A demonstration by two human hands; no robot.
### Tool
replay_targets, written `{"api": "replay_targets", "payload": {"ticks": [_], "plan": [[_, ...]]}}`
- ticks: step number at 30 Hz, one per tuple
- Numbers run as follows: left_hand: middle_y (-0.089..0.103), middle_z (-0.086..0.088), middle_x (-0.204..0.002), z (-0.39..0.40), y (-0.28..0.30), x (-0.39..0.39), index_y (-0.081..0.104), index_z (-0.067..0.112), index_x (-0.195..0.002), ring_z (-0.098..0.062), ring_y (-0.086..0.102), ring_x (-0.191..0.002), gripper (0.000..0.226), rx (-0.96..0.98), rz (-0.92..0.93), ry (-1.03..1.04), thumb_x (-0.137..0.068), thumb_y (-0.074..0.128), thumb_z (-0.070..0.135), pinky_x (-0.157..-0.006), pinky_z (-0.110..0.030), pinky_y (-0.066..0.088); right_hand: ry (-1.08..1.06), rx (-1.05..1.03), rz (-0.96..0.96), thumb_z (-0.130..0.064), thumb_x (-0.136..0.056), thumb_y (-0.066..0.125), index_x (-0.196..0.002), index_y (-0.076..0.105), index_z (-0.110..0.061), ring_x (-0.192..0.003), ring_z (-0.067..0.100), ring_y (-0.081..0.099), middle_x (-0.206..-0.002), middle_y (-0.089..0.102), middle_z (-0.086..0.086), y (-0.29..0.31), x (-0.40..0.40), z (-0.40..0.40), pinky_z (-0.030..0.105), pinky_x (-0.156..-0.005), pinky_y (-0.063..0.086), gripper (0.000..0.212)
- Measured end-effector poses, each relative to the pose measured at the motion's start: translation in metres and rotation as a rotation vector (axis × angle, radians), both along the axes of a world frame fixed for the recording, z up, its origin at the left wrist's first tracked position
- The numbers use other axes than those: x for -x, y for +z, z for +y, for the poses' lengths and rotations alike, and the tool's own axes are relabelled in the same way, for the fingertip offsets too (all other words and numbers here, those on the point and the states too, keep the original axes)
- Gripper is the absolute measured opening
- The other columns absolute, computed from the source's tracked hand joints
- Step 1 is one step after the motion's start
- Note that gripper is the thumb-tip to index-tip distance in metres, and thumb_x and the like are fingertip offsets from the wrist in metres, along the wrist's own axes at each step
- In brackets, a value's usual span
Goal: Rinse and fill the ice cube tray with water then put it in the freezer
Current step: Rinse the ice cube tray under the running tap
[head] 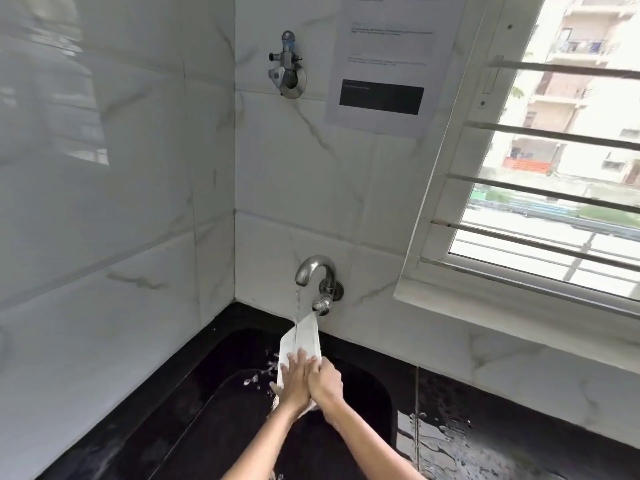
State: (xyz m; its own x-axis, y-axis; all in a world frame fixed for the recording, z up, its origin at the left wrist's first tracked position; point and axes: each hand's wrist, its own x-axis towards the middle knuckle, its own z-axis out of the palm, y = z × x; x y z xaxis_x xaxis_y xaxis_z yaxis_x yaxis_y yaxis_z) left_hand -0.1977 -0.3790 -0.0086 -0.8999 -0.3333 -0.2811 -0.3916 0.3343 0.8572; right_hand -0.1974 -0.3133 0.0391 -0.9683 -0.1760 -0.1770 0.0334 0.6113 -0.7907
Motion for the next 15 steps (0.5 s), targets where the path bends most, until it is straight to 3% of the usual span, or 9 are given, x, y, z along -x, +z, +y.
{"api": "replay_targets", "payload": {"ticks": [2,4,7,10,11,13,15], "plan": [[-0.01,0.004,-0.159,-0.003,-0.006,0.001,-0.008,0.02,-0.152,-0.019,-0.014,-0.148,0.06,0.163,0.033,-0.123,-0.102,0.017,0.044,-0.12,-0.045,-0.008,0.004,0.018,-0.027,-0.032,-0.097,0.03,-0.112,0.056,-0.011,-0.106,0.027,0.059,-0.113,0.063,0.01,0.0,0.006,0.004,0.039,-0.091,0.048,0.037],[-0.009,0.004,-0.16,-0.017,-0.005,0.007,-0.013,0.022,-0.149,-0.018,-0.012,-0.148,0.054,0.168,0.093,-0.08,-0.104,0.016,0.034,-0.121,-0.043,-0.005,0.065,0.027,-0.041,-0.033,-0.096,0.03,-0.104,0.059,-0.011,-0.09,0.02,0.06,-0.097,0.064,0.006,0.003,0.007,0.009,0.035,-0.081,0.051,0.037],[0.008,0.0,-0.161,-0.033,0.006,0.021,0.011,0.019,-0.153,-0.021,0.007,-0.149,0.053,0.098,0.077,0.17,-0.104,0.019,0.035,-0.121,-0.044,0.009,0.142,0.037,-0.02,-0.03,-0.097,0.031,-0.092,0.059,-0.006,-0.065,0.01,0.048,-0.073,0.053,-0.003,0.004,0.004,0.014,0.028,-0.061,0.039,0.037],[0.037,-0.011,-0.15,-0.017,0.027,0.03,0.033,0.021,-0.146,-0.027,0.039,-0.136,0.052,-0.03,0.052,0.215,-0.1,0.023,0.044,-0.112,-0.042,0.033,0.095,0.064,-0.009,-0.029,-0.096,0.03,-0.087,0.056,-0.012,-0.068,0.011,0.052,-0.077,0.057,-0.002,0.003,0.011,0.015,0.027,-0.06,0.04,0.032],[0.035,-0.011,-0.152,-0.009,0.03,0.03,0.032,0.022,-0.147,-0.026,0.036,-0.139,0.052,-0.088,0.068,0.15,-0.101,0.023,0.044,-0.114,-0.04,0.031,0.068,0.078,-0.027,-0.03,-0.096,0.03,-0.091,0.058,-0.014,-0.076,0.015,0.058,-0.085,0.062,0.001,0.004,0.014,0.014,0.03,-0.066,0.045,0.033],[0.014,-0.004,-0.16,-0.002,0.028,0.028,0.019,0.023,-0.152,-0.02,0.011,-0.148,0.052,-0.051,0.094,-0.026,-0.103,0.018,0.042,-0.121,-0.037,0.011,0.043,0.133,-0.108,-0.033,-0.095,0.031,-0.093,0.061,-0.015,-0.086,0.021,0.062,-0.094,0.065,0.005,-0.002,0.017,0.014,0.035,-0.071,0.051,0.035],[0.004,0.001,-0.161,-0.015,0.019,0.027,0.01,0.022,-0.153,-0.017,0.0,-0.149,0.054,0.067,0.079,-0.078,-0.103,0.01,0.043,-0.122,-0.038,0.002,0.071,0.147,-0.172,-0.032,-0.095,0.032,-0.088,0.059,-0.013,-0.076,0.018,0.058,-0.084,0.061,0.003,-0.004,0.013,0.018,0.033,-0.064,0.047,0.034]]}}
